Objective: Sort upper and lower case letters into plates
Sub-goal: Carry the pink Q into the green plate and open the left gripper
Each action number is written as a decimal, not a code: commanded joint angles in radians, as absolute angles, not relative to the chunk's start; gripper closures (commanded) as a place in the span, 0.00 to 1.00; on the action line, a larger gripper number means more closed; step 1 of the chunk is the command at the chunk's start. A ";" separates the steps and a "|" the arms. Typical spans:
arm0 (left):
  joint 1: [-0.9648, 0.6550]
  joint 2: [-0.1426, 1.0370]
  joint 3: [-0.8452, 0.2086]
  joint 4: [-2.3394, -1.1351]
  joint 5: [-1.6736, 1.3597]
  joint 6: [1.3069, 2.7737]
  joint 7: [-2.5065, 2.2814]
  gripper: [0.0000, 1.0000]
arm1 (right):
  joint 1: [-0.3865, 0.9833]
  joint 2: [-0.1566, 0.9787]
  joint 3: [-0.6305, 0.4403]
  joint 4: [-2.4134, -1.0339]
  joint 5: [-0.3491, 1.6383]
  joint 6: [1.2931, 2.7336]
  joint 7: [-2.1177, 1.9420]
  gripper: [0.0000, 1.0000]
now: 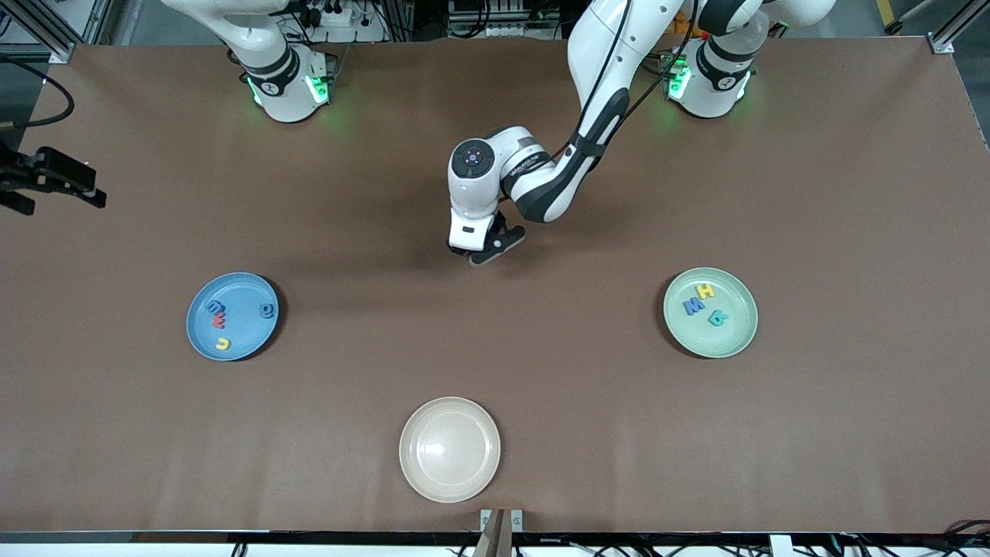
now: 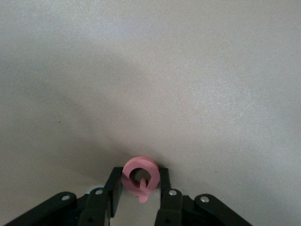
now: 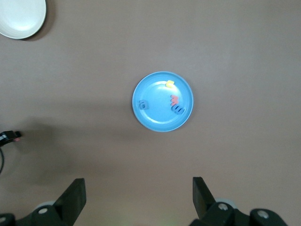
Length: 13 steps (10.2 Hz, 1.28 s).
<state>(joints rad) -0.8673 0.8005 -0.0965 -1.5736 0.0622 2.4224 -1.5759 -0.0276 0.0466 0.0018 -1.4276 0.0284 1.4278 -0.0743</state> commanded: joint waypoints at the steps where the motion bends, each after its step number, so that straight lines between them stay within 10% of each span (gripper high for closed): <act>1: -0.838 0.770 -0.094 -1.588 0.097 2.419 -1.560 0.80 | -0.032 0.005 0.028 -1.477 0.009 1.434 -0.021 0.00; 13: -0.288 0.461 -0.100 -1.756 0.005 2.017 -0.480 0.81 | -0.031 0.015 0.028 -1.460 -0.006 1.491 -0.028 0.00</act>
<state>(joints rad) -0.3684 0.5446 -0.0876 -1.6430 0.0268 2.0164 -0.6326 -0.0279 0.0314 0.0202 -1.4524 -0.0025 1.4871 -0.0389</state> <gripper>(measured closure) 0.643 0.000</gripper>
